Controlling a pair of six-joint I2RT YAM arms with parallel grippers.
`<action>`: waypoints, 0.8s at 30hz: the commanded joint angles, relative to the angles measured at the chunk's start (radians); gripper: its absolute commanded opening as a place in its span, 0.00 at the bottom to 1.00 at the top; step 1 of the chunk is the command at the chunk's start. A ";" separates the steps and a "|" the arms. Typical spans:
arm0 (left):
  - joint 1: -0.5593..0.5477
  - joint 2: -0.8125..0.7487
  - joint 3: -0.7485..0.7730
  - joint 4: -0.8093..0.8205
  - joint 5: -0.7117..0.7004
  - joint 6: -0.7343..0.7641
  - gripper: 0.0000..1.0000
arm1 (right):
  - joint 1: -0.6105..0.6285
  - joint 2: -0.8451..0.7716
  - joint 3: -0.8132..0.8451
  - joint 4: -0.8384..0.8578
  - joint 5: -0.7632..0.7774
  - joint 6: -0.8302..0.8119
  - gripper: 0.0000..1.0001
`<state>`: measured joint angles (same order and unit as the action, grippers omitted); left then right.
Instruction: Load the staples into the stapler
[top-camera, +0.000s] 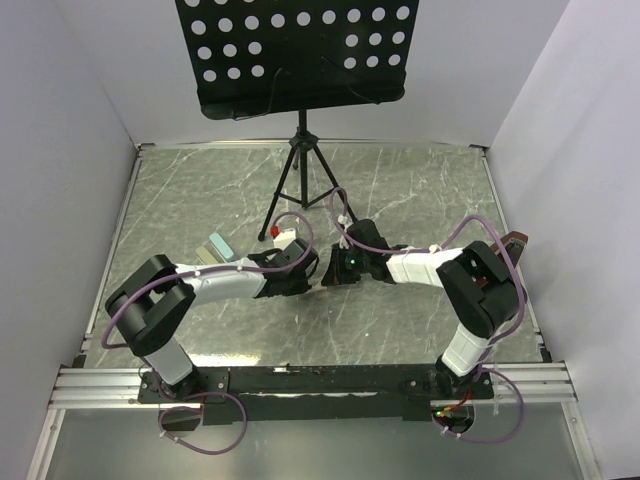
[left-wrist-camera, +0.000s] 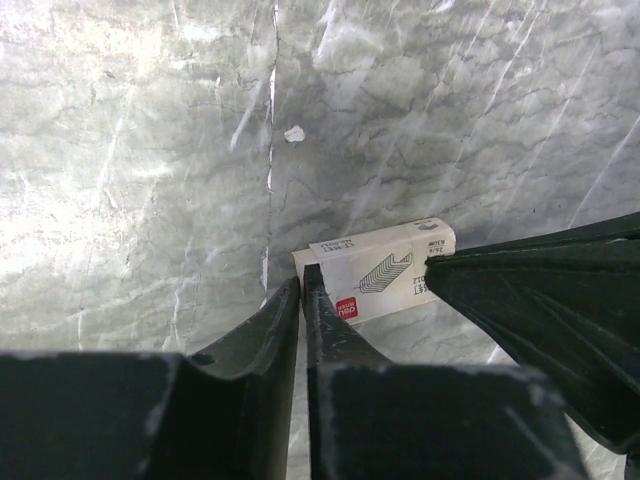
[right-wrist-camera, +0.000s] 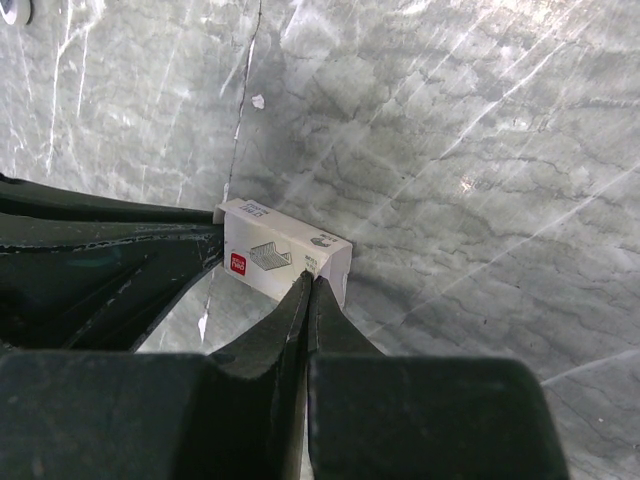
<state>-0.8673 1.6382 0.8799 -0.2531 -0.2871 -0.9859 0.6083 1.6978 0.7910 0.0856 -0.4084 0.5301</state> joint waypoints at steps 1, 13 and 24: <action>-0.009 0.014 0.034 -0.003 -0.021 0.003 0.07 | 0.001 -0.029 -0.027 -0.006 0.016 0.002 0.04; -0.010 0.011 0.031 -0.014 -0.026 -0.010 0.01 | -0.002 -0.069 -0.065 0.040 -0.009 0.057 0.15; -0.009 0.006 0.019 -0.002 -0.009 -0.014 0.01 | -0.030 -0.061 -0.102 0.106 -0.052 0.119 0.14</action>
<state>-0.8703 1.6436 0.8871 -0.2527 -0.2947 -0.9890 0.5945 1.6661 0.7151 0.1574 -0.4313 0.6163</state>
